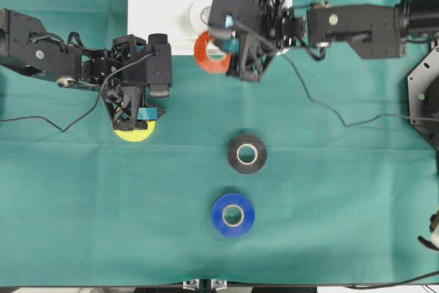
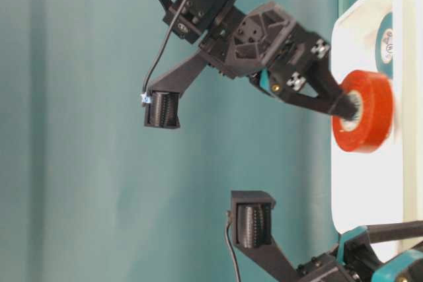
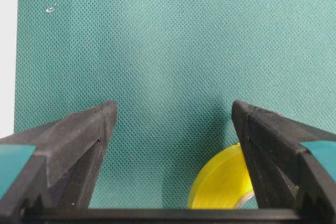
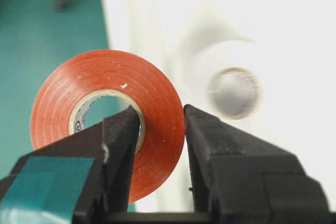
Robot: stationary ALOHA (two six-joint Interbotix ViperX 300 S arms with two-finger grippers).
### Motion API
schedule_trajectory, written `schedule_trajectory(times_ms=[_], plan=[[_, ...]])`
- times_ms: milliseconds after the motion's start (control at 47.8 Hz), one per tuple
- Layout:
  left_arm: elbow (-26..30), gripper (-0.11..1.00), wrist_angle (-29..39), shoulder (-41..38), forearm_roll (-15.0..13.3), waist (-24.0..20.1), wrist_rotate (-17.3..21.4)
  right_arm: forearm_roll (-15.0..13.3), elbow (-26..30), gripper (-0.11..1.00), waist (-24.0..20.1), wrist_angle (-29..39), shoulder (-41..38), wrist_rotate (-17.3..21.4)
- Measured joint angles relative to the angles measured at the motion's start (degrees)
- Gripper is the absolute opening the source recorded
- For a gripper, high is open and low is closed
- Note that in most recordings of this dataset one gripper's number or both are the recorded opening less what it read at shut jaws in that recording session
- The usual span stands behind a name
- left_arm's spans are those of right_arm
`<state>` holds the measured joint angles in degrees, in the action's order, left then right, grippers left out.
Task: Put the tape alternately from left to right into the white case.
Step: 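Carry the orange-red roll into the white case and release it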
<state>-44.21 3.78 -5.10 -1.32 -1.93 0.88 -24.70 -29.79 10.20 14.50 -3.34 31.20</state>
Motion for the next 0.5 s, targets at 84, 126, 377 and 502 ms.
schedule_trajectory(times_ms=[84, 126, 377, 502], plan=[[0.0, 0.81, 0.1, -0.1, 0.0, 0.0, 0.0, -0.5, 0.0, 0.28, 1.9, -1.2, 0.0, 0.0], [0.0, 0.81, 0.0, -0.1, 0.0, 0.1, 0.0, -0.9, 0.0, 0.28, 3.2, -1.8, -0.1, 0.0], [0.0, 0.81, 0.0, 0.0, 0.0, 0.2, 0.0, -2.1, 0.0, 0.28, 10.9, -5.7, -2.1, 0.0], [0.0, 0.81, 0.0, 0.0, 0.0, 0.2, 0.0, -2.2, 0.3, 0.28, 12.7, -7.7, -3.3, 0.0]])
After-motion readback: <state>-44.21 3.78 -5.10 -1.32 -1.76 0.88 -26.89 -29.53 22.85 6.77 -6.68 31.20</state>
